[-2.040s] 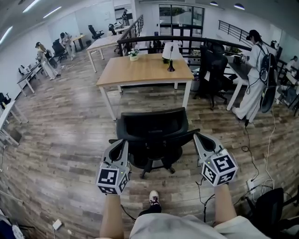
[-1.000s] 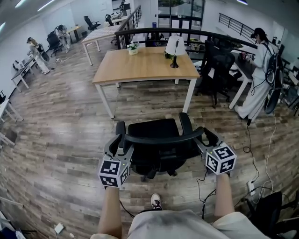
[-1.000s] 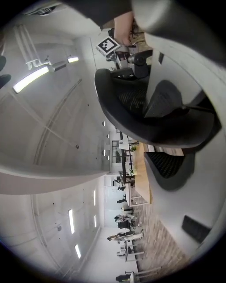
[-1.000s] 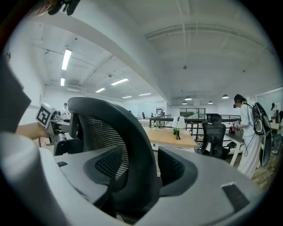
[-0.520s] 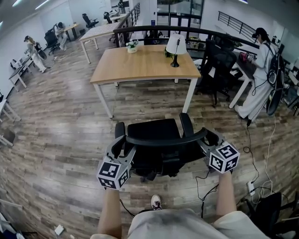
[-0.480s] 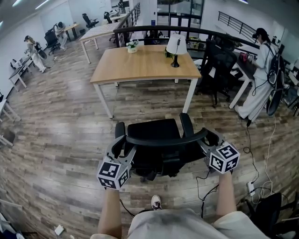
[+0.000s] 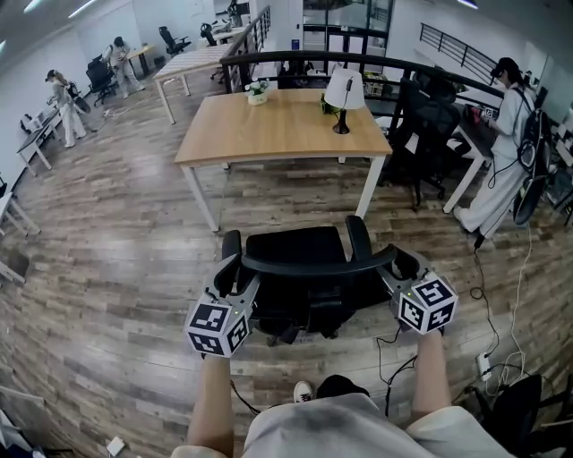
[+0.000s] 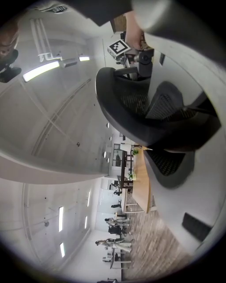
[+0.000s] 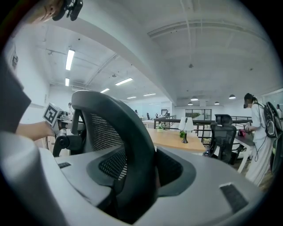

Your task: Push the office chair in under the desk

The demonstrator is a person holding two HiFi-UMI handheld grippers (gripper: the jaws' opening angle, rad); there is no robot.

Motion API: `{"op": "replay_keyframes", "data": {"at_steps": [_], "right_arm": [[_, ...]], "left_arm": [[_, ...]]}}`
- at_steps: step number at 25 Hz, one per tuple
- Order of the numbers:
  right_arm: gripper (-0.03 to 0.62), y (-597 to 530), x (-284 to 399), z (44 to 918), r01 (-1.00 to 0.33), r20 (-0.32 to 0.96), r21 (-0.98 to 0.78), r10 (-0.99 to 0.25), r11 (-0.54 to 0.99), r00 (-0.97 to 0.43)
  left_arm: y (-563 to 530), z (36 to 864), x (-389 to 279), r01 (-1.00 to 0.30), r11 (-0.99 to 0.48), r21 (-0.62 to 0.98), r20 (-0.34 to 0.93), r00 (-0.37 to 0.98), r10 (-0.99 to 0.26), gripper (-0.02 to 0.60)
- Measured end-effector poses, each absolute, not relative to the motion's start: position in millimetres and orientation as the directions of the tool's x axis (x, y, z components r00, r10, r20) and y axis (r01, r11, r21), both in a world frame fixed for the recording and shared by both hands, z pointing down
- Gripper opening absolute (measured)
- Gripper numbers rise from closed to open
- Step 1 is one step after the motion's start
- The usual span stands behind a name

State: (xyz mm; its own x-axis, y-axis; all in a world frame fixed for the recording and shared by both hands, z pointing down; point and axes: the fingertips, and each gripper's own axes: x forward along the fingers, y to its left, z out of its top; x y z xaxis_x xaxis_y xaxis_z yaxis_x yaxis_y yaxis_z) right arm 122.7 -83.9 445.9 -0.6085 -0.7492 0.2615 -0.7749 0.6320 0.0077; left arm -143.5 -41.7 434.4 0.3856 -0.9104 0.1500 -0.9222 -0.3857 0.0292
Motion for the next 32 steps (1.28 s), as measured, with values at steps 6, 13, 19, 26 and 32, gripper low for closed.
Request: {"op": "replay_keyframes", "data": {"at_steps": [6,13,19,26,32], "right_arm": [[0.221,-111.4,107.3,446.2,-0.776,0.258,-0.001,-0.749,0.631,-0.610],[0.221,-150.9,97.8,447.8,-0.771,0.255,-0.001,-0.746,0.636,-0.615],[0.221,-187.5,95.4,447.8,-0.779,0.227,-0.010,-0.758,0.626,-0.612],[0.222,-247.1,94.9,449.6,-0.772,0.227,-0.026,-0.748,0.635,-0.623],[0.223,-294.2,89.7,450.5,-0.766,0.231,-0.035,-0.741,0.641,-0.631]], "left_arm": [[-70.4,434.2,-159.4,-0.927,-0.374,0.036,0.141,0.375,-0.916,0.250],[-110.5,436.2,-168.6,-0.926,-0.375,0.051,0.129,0.378,-0.917,0.252],[-141.2,436.8,-171.7,-0.927,-0.374,0.035,0.116,0.375,-0.920,0.253],[-194.5,437.7,-171.3,-0.927,-0.373,0.036,0.127,0.374,-0.919,0.255],[-240.8,438.8,-176.5,-0.931,-0.361,0.045,0.119,0.364,-0.924,0.256]]}}
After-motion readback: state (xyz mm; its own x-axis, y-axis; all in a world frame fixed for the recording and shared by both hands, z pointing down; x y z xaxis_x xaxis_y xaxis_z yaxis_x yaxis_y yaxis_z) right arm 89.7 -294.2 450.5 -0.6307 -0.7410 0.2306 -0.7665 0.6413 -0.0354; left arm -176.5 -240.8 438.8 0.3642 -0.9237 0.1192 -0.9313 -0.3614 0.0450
